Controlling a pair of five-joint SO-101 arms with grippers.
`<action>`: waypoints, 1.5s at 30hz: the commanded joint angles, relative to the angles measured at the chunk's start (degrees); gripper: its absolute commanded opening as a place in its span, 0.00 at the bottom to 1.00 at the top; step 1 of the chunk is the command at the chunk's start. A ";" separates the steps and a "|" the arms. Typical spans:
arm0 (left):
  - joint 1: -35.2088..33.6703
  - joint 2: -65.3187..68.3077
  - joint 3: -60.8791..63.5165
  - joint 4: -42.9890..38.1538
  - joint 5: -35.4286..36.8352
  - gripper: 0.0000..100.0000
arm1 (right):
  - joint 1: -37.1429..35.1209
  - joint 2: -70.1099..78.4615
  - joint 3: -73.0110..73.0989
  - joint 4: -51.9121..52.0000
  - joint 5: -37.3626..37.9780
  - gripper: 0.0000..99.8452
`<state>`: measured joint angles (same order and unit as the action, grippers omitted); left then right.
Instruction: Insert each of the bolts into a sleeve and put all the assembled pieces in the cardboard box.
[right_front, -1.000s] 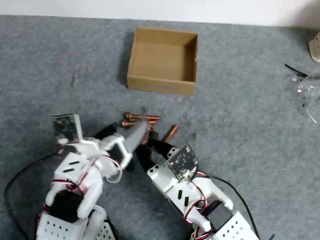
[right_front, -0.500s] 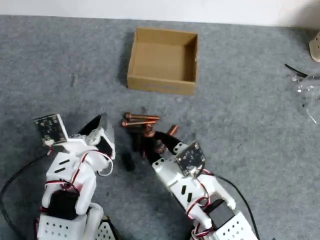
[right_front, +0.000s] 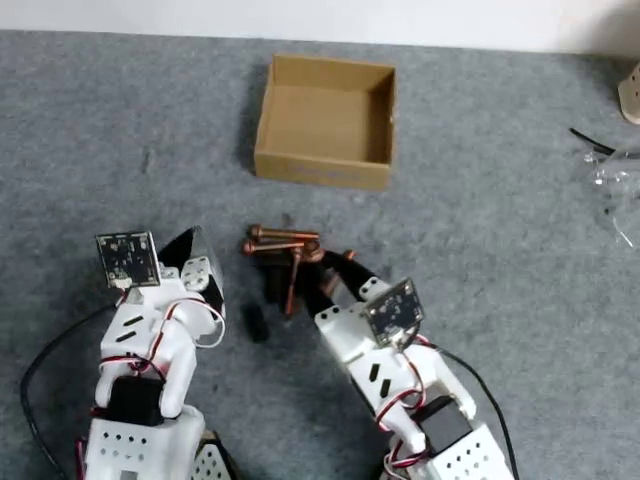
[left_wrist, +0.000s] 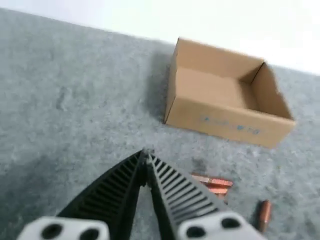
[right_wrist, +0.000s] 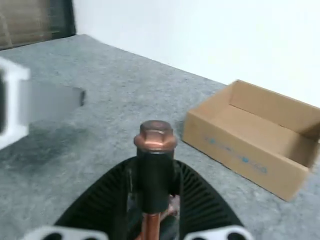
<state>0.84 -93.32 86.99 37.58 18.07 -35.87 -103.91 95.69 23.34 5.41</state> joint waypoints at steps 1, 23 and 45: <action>-0.48 -0.48 0.40 -1.49 -0.62 0.01 | 3.03 -1.19 5.67 -2.51 0.26 0.00; -0.84 0.04 4.00 -5.71 -16.26 0.01 | 8.04 -1.10 5.14 4.70 4.04 0.00; -0.84 0.04 4.00 -5.71 -16.44 0.01 | 13.93 9.45 -12.44 12.88 5.54 0.00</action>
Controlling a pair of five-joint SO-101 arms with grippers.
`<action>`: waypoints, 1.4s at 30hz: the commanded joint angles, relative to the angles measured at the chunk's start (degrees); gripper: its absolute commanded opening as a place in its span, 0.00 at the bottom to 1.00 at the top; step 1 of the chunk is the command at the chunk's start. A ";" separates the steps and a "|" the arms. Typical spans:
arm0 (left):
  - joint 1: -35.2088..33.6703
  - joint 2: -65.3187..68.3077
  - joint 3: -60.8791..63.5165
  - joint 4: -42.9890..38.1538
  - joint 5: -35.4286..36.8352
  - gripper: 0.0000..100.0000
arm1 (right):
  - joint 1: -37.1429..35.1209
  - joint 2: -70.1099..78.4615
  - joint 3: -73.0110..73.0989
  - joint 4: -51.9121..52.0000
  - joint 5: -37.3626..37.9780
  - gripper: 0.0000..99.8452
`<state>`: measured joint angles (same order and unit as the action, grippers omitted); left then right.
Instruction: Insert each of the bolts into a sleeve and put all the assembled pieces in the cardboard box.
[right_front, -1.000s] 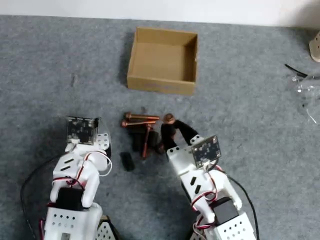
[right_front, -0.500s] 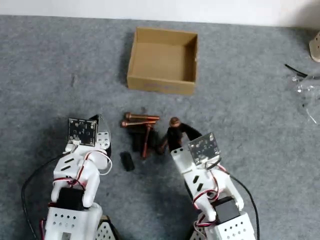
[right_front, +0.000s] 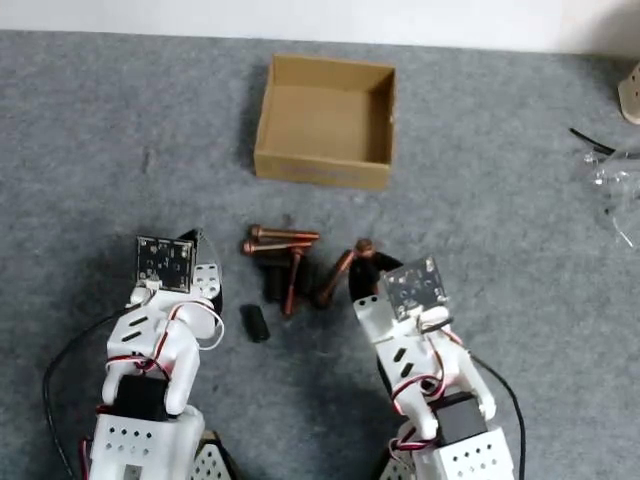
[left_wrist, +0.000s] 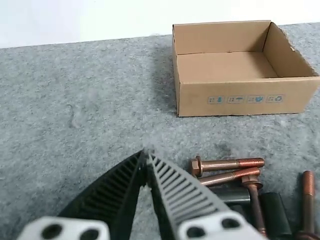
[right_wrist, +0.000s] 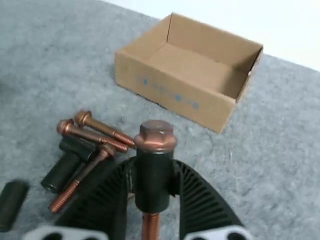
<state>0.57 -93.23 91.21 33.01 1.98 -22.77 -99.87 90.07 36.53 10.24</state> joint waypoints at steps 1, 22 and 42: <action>-0.57 -0.04 -0.22 -1.14 -0.35 0.01 | 0.84 8.40 -8.66 -0.31 0.70 0.00; -0.57 -0.13 1.89 -5.71 -0.44 0.01 | 1.10 77.14 -62.29 -6.37 0.70 0.00; -0.48 -0.13 1.89 -5.98 -0.44 0.01 | 6.55 112.40 -97.19 1.10 0.62 0.00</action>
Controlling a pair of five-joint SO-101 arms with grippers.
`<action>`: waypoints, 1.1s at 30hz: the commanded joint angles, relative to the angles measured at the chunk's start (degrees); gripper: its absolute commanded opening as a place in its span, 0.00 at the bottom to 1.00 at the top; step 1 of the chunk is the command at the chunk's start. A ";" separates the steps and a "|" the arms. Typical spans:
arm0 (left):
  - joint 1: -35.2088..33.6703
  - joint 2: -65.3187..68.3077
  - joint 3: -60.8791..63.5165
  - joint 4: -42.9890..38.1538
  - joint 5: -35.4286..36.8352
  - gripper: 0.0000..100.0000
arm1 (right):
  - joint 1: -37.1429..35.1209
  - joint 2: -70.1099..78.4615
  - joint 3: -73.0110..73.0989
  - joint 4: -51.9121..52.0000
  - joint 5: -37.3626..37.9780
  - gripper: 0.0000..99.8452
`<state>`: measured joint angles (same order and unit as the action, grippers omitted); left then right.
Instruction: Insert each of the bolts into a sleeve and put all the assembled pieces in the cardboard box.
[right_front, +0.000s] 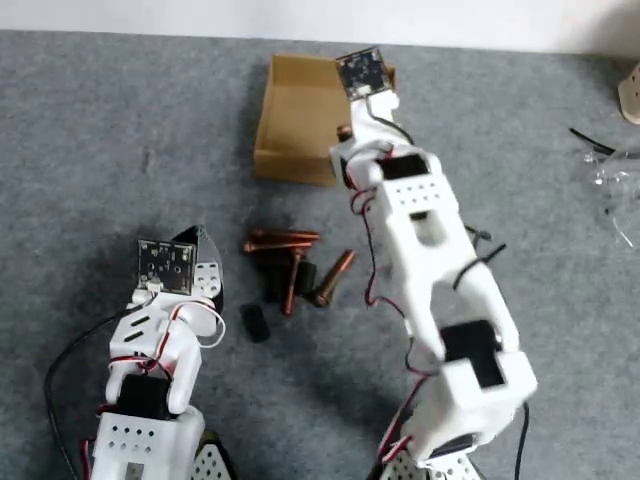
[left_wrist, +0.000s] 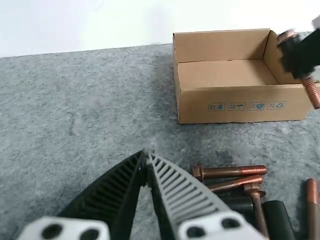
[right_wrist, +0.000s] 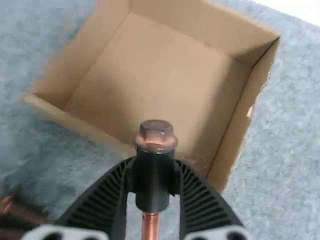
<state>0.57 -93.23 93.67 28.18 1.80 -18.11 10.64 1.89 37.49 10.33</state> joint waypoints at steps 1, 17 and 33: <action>-0.48 -0.13 -0.57 -1.14 -0.26 0.01 | 2.33 3.91 -11.38 0.22 0.53 0.00; -0.22 -0.13 -0.48 -1.23 -1.67 0.01 | 3.47 18.68 -33.54 0.31 0.53 0.00; -0.22 -0.22 -0.48 -1.23 -1.67 0.01 | 4.44 30.55 -33.80 0.31 0.62 0.01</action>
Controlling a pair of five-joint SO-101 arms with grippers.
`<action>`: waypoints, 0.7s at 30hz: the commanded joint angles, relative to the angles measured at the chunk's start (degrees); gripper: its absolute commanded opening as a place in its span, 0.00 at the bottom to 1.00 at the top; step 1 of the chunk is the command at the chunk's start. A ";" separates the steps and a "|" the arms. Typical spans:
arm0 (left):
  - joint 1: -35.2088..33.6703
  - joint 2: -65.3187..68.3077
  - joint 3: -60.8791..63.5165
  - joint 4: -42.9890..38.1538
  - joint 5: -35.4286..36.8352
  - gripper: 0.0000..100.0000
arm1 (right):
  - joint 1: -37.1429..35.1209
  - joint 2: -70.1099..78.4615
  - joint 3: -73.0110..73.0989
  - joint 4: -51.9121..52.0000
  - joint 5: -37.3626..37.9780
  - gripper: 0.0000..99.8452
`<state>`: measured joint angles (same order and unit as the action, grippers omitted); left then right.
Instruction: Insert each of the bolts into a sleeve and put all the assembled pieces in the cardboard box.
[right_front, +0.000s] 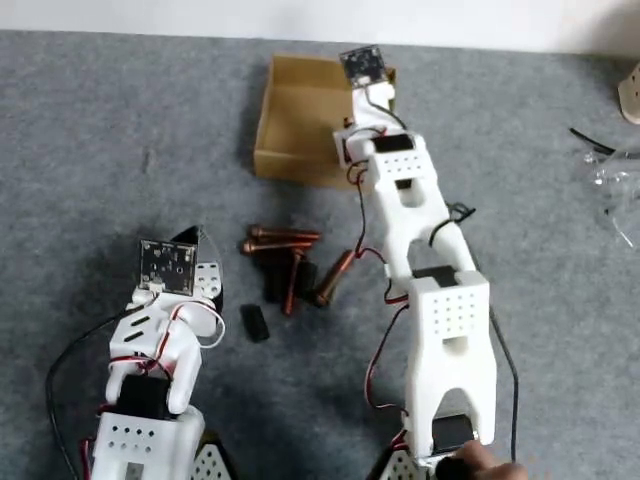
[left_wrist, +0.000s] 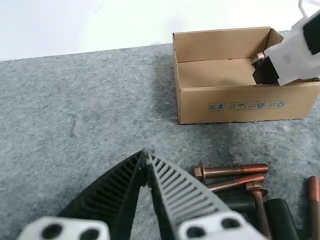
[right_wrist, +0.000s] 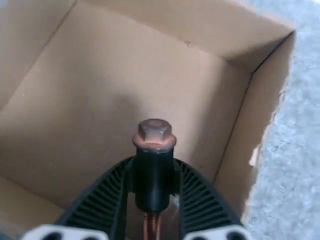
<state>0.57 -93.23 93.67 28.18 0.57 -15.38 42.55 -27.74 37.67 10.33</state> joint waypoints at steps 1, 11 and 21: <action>-0.13 -0.22 -0.48 -1.23 -0.44 0.01 | 1.89 -1.27 -4.18 0.13 0.62 0.03; -0.13 -0.31 -0.48 -1.23 -0.44 0.01 | 4.00 -1.36 -4.18 4.09 0.62 0.20; -0.13 -0.22 -0.48 -1.23 -0.44 0.01 | 3.91 -6.73 -13.85 15.78 -5.36 0.20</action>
<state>0.57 -93.23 93.67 28.18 0.57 -13.19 42.55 -35.82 48.84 8.84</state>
